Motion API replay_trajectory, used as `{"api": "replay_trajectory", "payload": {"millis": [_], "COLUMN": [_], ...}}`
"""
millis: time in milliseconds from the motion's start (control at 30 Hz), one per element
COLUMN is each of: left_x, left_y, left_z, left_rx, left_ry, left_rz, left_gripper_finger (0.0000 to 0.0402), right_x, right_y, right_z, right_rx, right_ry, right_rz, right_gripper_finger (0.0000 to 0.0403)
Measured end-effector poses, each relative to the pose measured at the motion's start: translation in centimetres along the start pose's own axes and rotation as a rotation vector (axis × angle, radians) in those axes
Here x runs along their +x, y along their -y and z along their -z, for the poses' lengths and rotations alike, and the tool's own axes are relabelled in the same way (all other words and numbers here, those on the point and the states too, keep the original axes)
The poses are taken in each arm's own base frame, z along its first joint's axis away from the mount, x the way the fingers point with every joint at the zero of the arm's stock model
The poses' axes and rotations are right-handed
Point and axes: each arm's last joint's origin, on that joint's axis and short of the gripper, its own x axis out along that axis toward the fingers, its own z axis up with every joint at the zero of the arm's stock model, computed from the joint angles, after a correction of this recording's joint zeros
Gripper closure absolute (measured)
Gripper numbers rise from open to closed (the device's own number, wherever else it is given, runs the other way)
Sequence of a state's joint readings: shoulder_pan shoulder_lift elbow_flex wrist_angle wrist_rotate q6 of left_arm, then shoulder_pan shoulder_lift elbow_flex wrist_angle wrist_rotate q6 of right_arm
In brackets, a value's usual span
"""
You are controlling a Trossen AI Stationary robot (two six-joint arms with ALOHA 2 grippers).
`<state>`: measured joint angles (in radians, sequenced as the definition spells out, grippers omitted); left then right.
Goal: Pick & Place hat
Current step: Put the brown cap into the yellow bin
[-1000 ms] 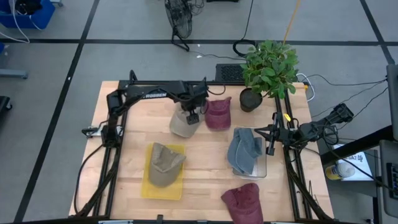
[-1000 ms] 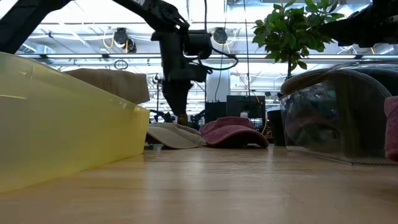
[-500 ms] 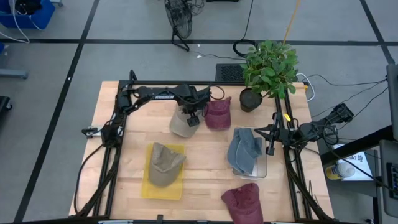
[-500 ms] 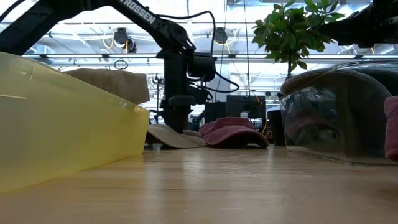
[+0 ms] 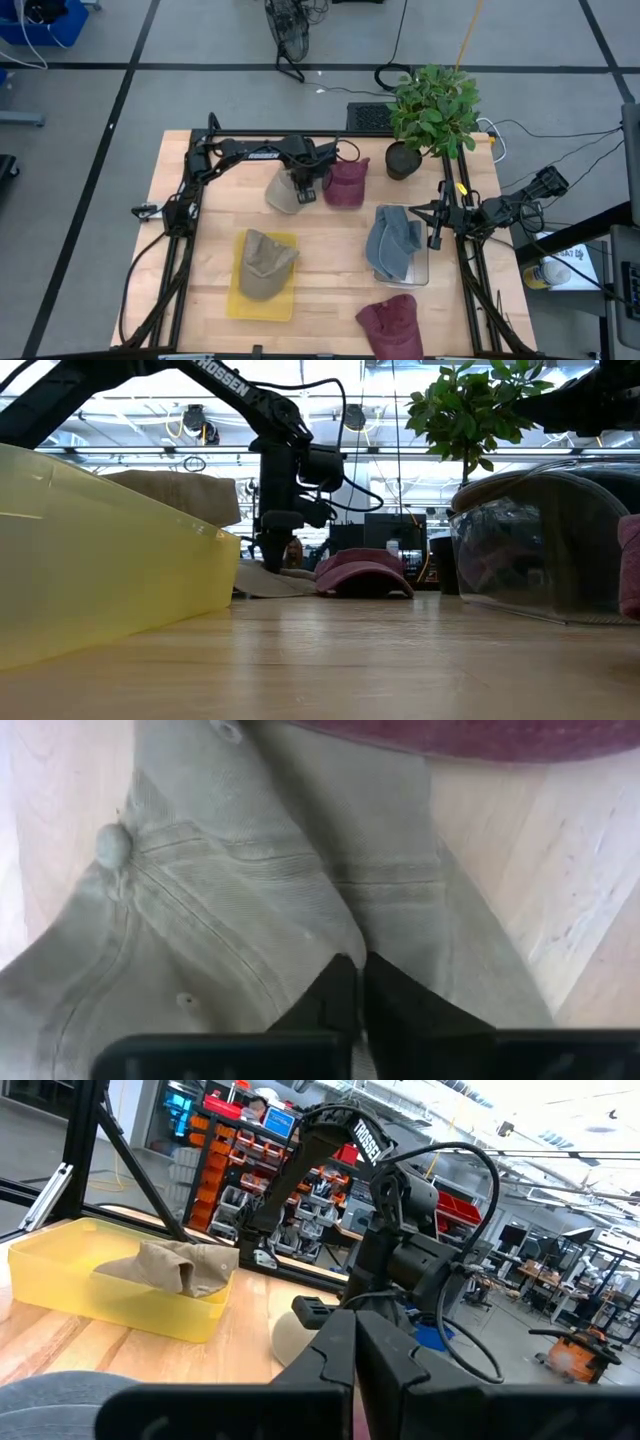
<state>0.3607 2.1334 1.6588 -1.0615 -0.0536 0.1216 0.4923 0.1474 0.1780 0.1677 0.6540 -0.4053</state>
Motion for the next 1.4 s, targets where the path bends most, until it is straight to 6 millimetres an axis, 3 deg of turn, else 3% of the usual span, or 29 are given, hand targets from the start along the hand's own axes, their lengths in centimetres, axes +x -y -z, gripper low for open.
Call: {"api": "replay_trajectory", "payload": {"millis": [267, 400, 533, 800, 967, 1167, 1400], "left_x": [-2.1, -5.2, -9.9, -19.9, -23.9, -26.5, -27.2], "left_y": [0.3, 0.9, 1.4, 2.6, 4.6, 7.9, 12.7], "left_z": [0.0, 0.5, 2.1, 8.1, 12.6, 16.8, 20.1], "left_rx": [-0.007, 0.038, 0.05, -0.056, -0.096, -0.128, -0.104], "left_ry": [0.043, 0.101, 0.211, 0.492, 0.594, 0.671, 0.711], "left_rz": [-0.004, -0.012, -0.022, -0.073, -0.096, -0.068, -0.079], "left_gripper_finger": [0.0395, 0.0396, 0.0396, 0.0397, 0.0398, 0.0399, 0.04], "right_x": [0.0, 0.0, 0.0, 0.0, 0.0, 0.0, 0.0], "right_y": [0.0, 0.0, 0.0, 0.0, 0.0, 0.0, 0.0], "right_z": [0.0, 0.0, 0.0, 0.0, 0.0, 0.0, 0.0], "right_rx": [0.0, 0.0, 0.0, 0.003, 0.007, 0.025, 0.033], "right_ry": [0.0, 0.0, 0.0, 0.0, 0.0, 0.0, 0.0], "right_rz": [0.0, 0.0, -0.001, -0.001, -0.001, -0.001, -0.001], "right_gripper_finger": [0.0403, 0.0403, 0.0403, 0.0403, 0.0403, 0.0403, 0.0403]}}
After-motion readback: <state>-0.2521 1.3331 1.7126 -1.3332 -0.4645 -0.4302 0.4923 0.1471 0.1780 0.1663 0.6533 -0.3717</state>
